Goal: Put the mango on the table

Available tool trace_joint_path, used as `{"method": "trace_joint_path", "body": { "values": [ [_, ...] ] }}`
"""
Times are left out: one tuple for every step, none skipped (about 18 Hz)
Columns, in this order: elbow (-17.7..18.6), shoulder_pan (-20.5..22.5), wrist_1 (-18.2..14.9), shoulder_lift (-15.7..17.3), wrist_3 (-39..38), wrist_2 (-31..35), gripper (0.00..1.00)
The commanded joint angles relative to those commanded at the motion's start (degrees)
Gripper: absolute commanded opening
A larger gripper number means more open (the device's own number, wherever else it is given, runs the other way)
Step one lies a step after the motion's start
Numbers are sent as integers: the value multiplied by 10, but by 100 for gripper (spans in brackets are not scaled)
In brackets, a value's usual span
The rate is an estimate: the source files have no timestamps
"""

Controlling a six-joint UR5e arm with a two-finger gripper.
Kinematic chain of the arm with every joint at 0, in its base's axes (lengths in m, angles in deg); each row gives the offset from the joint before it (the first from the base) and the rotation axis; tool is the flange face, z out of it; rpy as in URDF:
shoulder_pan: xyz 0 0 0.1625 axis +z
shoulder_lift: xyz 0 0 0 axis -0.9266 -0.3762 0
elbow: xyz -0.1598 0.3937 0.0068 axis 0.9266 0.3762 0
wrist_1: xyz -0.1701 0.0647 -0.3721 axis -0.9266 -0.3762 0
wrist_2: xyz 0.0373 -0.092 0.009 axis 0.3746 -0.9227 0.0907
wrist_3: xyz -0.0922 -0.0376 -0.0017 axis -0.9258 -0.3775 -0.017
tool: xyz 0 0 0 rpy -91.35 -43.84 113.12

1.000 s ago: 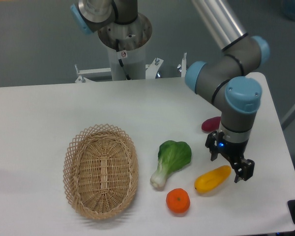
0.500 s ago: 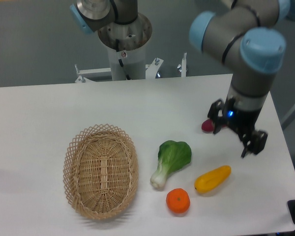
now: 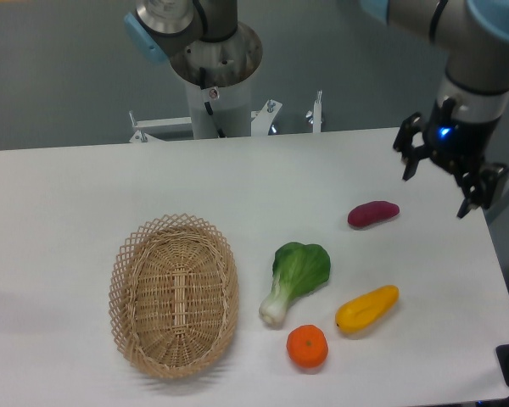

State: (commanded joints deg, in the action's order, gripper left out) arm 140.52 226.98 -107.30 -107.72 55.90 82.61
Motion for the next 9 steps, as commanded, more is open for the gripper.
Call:
{"method": "trace_joint_path", "body": {
  "values": [
    [1, 0, 1, 1, 2, 0, 100],
    [3, 0, 1, 1, 3, 0, 100],
    [10, -1, 3, 3, 2, -1, 100],
    [12, -1, 4, 5, 2, 0, 100],
    [12, -2, 4, 6, 2, 0, 100],
    [12, -1, 4, 6, 2, 0, 100],
    [12, 0, 4, 7, 2, -1, 100],
    [13, 0, 5, 7, 2, -1, 100],
    [16, 0, 5, 7, 2, -1, 100]
  ]
}}
